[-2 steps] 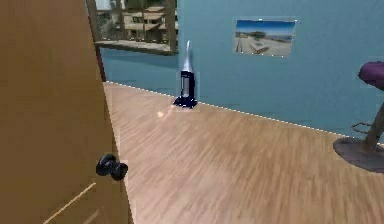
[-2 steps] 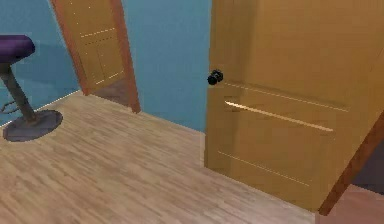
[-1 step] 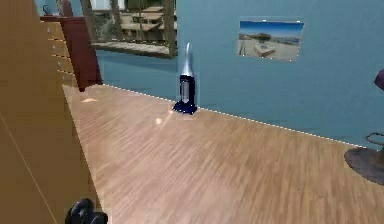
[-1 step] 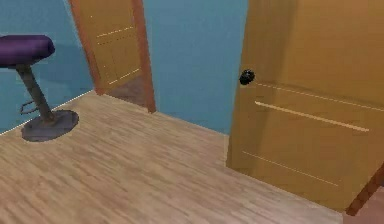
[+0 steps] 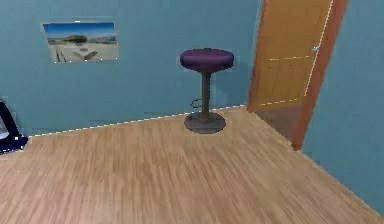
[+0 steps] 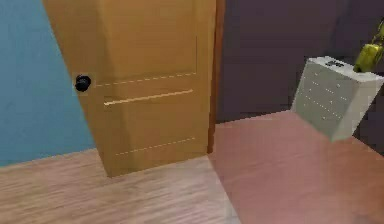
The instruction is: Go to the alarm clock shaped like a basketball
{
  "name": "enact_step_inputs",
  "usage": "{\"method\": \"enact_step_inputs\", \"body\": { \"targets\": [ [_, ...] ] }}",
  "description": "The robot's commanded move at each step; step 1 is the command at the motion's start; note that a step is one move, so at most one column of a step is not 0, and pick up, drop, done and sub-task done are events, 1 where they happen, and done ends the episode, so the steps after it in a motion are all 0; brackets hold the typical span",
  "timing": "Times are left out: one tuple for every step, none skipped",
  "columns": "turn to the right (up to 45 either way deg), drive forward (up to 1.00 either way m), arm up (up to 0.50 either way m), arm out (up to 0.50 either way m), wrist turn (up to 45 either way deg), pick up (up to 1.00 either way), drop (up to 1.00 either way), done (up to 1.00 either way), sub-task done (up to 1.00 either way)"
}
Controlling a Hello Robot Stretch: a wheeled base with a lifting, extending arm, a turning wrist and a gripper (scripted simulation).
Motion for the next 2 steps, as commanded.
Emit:
{"method": "enact_step_inputs", "body": {
  "targets": [
    [45.0,0.0,0.0,0.0,0.0,0.0,0.0,0.0,0.0],
    [27.0,0.0,0.0,0.0,0.0,0.0,0.0,0.0,0.0]
  ]
}}
